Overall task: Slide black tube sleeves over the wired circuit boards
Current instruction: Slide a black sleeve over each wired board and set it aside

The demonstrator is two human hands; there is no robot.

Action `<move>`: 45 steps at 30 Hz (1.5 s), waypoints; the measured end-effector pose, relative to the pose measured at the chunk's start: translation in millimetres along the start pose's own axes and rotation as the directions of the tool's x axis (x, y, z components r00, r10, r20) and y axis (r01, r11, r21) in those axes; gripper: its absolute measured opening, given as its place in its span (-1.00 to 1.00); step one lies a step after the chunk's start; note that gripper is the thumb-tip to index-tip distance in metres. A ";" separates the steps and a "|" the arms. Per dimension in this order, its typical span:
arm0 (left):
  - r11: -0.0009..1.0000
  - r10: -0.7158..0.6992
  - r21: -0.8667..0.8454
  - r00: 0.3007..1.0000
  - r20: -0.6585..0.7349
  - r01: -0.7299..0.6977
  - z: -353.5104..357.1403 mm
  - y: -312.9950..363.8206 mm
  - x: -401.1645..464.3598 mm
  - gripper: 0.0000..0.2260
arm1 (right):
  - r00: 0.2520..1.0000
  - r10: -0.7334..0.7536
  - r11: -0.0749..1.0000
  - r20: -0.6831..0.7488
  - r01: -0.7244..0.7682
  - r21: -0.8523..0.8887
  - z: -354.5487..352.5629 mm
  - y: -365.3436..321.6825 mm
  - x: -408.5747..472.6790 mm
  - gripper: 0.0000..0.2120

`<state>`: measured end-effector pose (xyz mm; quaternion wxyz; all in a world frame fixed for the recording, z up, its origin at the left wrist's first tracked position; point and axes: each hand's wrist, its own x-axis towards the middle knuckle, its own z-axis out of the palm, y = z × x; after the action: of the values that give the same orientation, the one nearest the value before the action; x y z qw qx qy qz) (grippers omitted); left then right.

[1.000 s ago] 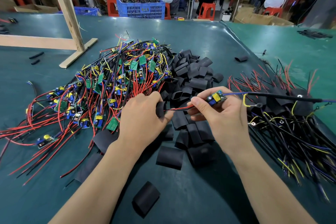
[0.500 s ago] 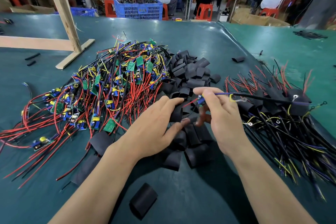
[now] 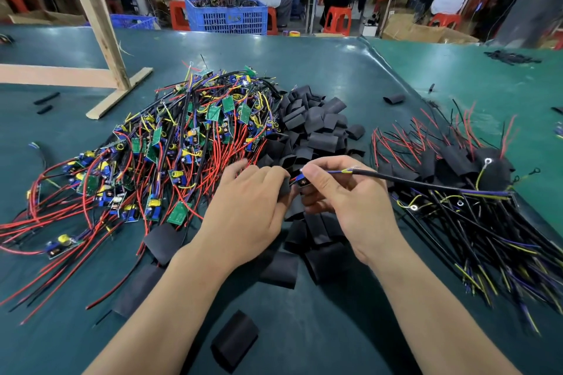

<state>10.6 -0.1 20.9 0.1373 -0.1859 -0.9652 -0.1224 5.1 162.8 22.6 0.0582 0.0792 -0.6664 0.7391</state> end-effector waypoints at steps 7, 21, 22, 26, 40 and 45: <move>0.936 0.101 -0.335 0.994 -0.048 -0.111 -1.5 7.3 -5.1 -0.54 | 0.999 0.027 0.997 0.018 -0.029 0.067 -6.0 -6.2 1.3 -0.86; 0.896 0.134 -0.417 0.988 -0.072 -0.152 -5.2 -6.1 -8.1 -0.52 | 0.986 0.125 0.992 0.109 -0.126 0.007 -12.0 -9.0 1.6 -0.82; 0.887 0.113 -0.441 0.990 -0.089 -0.141 -5.7 -6.3 -8.6 -0.52 | 0.987 0.123 0.992 0.101 -0.125 0.009 -12.0 -9.6 1.8 -0.81; 0.853 0.090 -0.500 0.986 -0.143 -0.150 -7.6 -7.5 -11.2 -0.52 | 0.979 0.151 0.986 0.134 -0.159 0.052 -11.4 -10.0 1.8 -0.85; 0.853 0.128 -0.482 0.975 -0.179 -0.200 -4.6 -6.1 -11.0 -0.50 | 0.968 0.168 0.979 0.185 -0.187 0.087 -15.5 -10.6 1.7 -0.77; 0.858 0.081 -0.485 0.978 -0.195 -0.167 -4.2 -10.2 -10.3 -0.49 | 0.964 0.162 0.980 0.209 -0.183 0.084 -15.8 -12.5 2.8 -0.79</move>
<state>16.7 -13.8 19.7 0.1729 -0.2660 -0.8717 -0.3735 4.2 179.8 33.9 -0.0783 0.0980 -0.6345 0.7627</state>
